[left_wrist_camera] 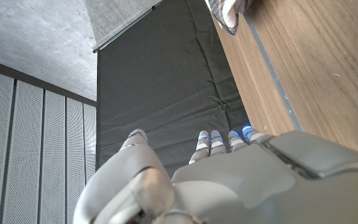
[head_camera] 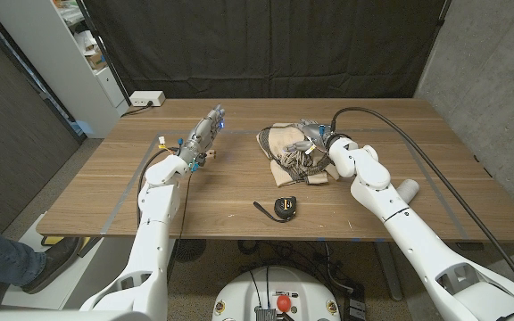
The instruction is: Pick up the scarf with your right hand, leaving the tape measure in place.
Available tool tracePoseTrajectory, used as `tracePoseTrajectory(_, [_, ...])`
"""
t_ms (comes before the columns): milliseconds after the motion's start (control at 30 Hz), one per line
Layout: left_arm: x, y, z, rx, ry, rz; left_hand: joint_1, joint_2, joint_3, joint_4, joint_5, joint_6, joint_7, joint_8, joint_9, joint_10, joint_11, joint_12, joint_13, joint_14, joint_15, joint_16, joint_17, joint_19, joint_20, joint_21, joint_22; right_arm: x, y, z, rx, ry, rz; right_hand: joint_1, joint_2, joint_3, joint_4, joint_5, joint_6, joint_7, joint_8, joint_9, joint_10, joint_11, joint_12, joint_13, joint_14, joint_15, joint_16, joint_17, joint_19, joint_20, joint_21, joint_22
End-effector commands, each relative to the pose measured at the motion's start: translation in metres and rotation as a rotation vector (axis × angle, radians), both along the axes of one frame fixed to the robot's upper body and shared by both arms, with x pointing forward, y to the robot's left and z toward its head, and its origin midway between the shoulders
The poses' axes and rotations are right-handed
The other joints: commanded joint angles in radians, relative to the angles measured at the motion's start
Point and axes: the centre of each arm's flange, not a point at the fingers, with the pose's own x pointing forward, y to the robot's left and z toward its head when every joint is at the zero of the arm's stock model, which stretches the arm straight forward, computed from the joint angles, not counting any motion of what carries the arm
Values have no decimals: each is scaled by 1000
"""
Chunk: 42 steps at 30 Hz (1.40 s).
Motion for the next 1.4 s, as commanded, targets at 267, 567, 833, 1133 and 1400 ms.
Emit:
tracePoseTrajectory(267, [2,-5,-1,-6,-1,-6,-2,11,2,-8,-5,4,0,0,4,-8,1,3,0,-11,9,6,5,-82,8,0,2,6,-1,-8,-7,16,-7,20,6,-4,-3,8,-6,-4,6,1,7,1,8,1,7,-2,5,1,16,-1,9,2])
tracePoseTrajectory(567, [4,-8,-3,-5,5,-10,-3,12,2,-10,-6,4,0,0,4,-8,0,3,0,-11,9,7,5,-82,8,0,2,9,0,-14,-14,32,-12,26,8,-4,-4,9,-8,-5,6,1,8,1,8,2,8,-3,5,2,22,-1,10,2])
tracePoseTrajectory(833, [5,-9,-3,-3,6,-11,-3,13,2,-11,-7,4,-1,-1,4,-8,0,3,0,-10,10,7,5,-82,11,0,2,13,-1,-18,-13,46,-21,32,10,-3,-6,9,-8,-7,7,1,9,-1,8,2,12,-6,6,2,27,-1,11,2])
tracePoseTrajectory(1133, [6,-11,-4,1,13,-11,-4,13,1,-12,-7,5,0,0,4,-9,0,3,0,-11,10,6,5,-82,12,1,2,17,-1,-23,-12,66,-27,38,12,-3,-7,10,-6,-8,8,1,11,-1,9,2,16,-10,7,2,33,-2,13,2])
tracePoseTrajectory(1400, [7,-12,-4,5,14,-11,-4,14,1,-13,-8,7,0,0,4,-9,0,4,0,-10,9,7,5,-83,13,1,2,20,-1,-28,-9,79,-29,44,15,-2,-8,10,-4,-10,9,2,13,0,10,2,20,-10,8,2,40,-2,14,2])
